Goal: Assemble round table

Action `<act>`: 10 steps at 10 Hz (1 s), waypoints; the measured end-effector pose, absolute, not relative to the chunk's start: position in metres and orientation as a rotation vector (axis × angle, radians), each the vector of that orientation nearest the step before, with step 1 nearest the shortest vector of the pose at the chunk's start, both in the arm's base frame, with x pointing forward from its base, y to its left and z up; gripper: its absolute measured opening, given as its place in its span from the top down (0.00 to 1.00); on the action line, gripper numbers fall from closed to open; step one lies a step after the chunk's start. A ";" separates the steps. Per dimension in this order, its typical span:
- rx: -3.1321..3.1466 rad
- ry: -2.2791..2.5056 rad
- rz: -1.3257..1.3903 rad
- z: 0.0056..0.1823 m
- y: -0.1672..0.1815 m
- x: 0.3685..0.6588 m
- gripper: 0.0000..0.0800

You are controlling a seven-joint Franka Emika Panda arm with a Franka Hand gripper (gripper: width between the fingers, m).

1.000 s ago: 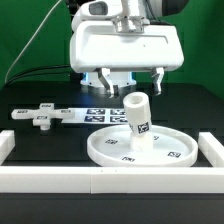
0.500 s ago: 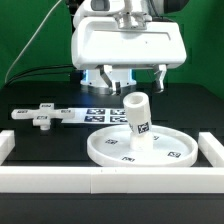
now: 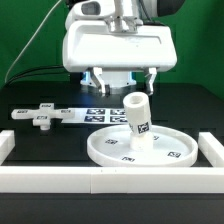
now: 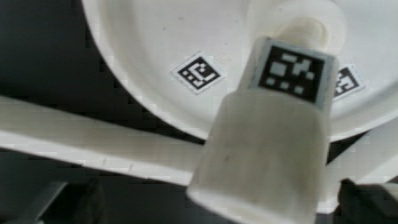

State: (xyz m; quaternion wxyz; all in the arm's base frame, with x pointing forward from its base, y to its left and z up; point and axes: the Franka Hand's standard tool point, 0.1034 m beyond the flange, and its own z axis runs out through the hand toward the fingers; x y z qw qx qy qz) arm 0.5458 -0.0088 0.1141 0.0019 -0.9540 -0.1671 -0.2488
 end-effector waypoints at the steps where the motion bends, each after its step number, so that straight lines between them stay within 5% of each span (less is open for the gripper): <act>1: -2.990 -0.526 -0.764 0.111 -0.007 0.544 0.19; 5: -2.957 -0.515 -0.469 0.113 0.021 0.538 0.19; 10: -2.936 -0.557 -0.035 0.136 0.011 0.537 0.19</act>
Offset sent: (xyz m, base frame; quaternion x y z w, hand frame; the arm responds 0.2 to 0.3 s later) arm 0.0000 0.0000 0.0000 0.0000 -0.1296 0.0000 0.9916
